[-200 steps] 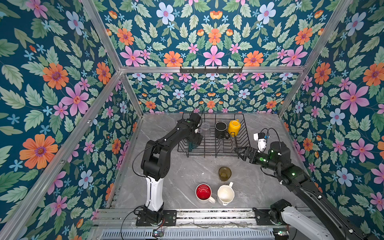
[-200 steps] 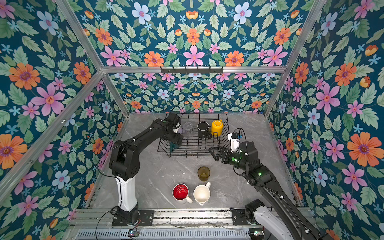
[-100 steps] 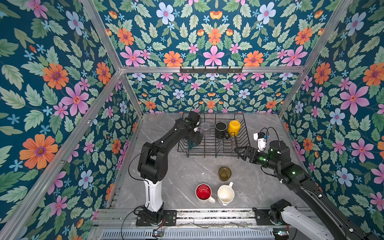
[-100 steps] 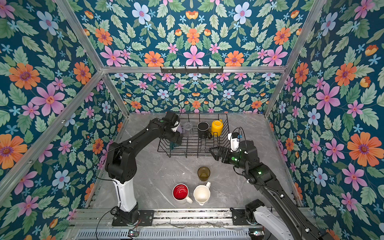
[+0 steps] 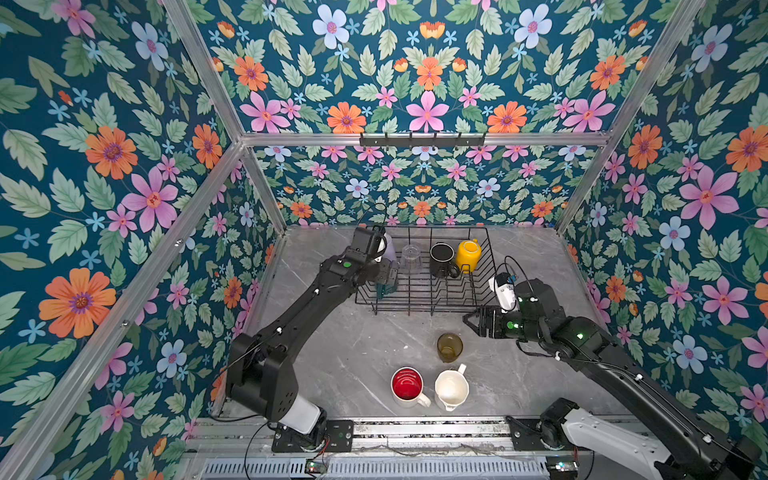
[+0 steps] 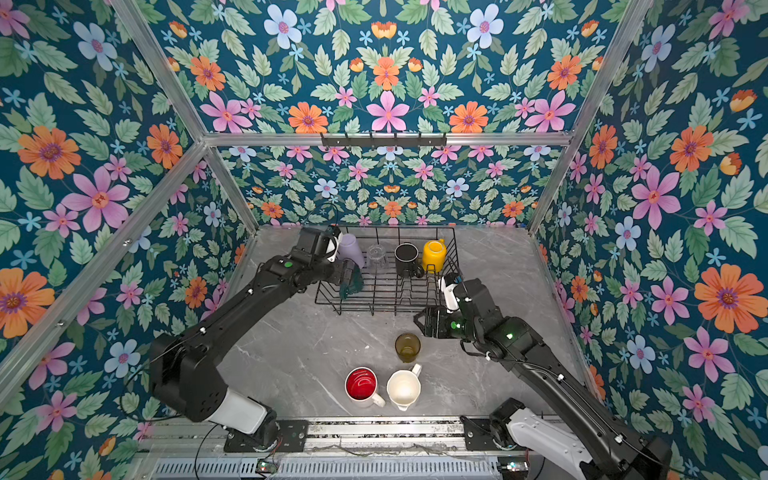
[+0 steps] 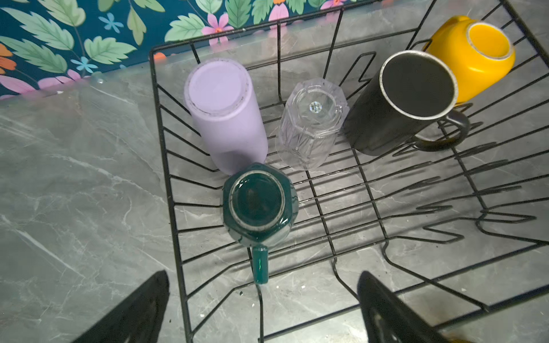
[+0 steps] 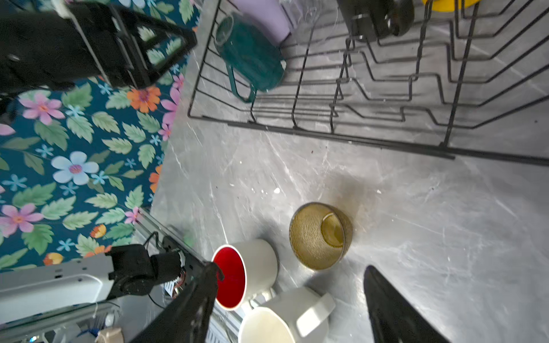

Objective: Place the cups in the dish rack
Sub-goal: 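Lower the green mug upside down into the rack, open the left gripper, then reach the right gripper down to the white mug and grip its rim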

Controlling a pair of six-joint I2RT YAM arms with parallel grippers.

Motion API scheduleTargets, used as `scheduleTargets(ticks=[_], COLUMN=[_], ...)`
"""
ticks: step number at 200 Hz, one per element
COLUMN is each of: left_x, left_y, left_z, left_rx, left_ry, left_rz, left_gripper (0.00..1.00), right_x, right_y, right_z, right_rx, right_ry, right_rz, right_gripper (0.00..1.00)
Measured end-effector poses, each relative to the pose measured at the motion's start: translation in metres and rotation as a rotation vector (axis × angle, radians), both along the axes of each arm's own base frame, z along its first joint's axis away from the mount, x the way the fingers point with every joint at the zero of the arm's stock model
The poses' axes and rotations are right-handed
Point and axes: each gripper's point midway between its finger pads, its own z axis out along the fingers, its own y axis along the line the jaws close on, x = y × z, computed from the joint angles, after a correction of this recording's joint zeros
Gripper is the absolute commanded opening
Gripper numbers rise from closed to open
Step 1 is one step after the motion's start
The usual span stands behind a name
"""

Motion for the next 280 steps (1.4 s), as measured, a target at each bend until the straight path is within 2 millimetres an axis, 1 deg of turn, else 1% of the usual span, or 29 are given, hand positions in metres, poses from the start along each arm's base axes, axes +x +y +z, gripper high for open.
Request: scheduleTargets(ticks=[14, 25, 53, 72, 102, 121, 139, 162, 184, 219, 280], left_x=[-0.01, -0.017, -0.033, -0.042, -0.052, -0.055, -0.057, -0.06, -0.062, -0.064, -0.067], left_y=[0.008, 0.013, 0.024, 0.029, 0.037, 0.041, 0.042, 0.043, 0.044, 0.045, 0.048], left_z=[0.009, 0.019, 0.045, 0.057, 0.068, 0.072, 0.077, 0.082, 0.082, 0.084, 0.086], left_rx=[-0.042, -0.08, -0.201, -0.273, -0.35, -0.381, -0.409, -0.423, -0.436, -0.446, -0.451], left_ry=[-0.068, -0.136, -0.281, -0.349, -0.406, -0.427, -0.437, -0.451, -0.452, -0.457, -0.468], left_rz=[0.021, 0.034, 0.07, 0.088, 0.121, 0.137, 0.147, 0.146, 0.15, 0.152, 0.155], left_gripper=[1.0, 1.0, 1.0, 1.0, 1.0, 1.0, 1.0, 1.0, 1.0, 1.0, 1.0], right_x=[-0.011, -0.024, -0.048, -0.061, -0.077, -0.084, -0.09, -0.096, -0.1, -0.105, -0.105], right_y=[-0.002, 0.001, 0.0, 0.001, 0.003, 0.006, 0.007, 0.012, 0.019, 0.024, 0.028], right_z=[-0.012, -0.02, -0.034, -0.045, -0.062, -0.072, -0.081, -0.089, -0.095, -0.101, -0.116], right_rx=[-0.064, -0.101, -0.185, -0.229, -0.286, -0.31, -0.326, -0.35, -0.361, -0.361, -0.411], right_ry=[0.024, 0.047, 0.074, 0.097, 0.141, 0.162, 0.182, 0.2, 0.215, 0.23, 0.267], right_rz=[0.013, 0.049, 0.096, 0.127, 0.152, 0.171, 0.18, 0.191, 0.205, 0.207, 0.195], right_gripper=[0.72, 0.7, 0.66, 0.63, 0.58, 0.52, 0.48, 0.47, 0.45, 0.42, 0.32])
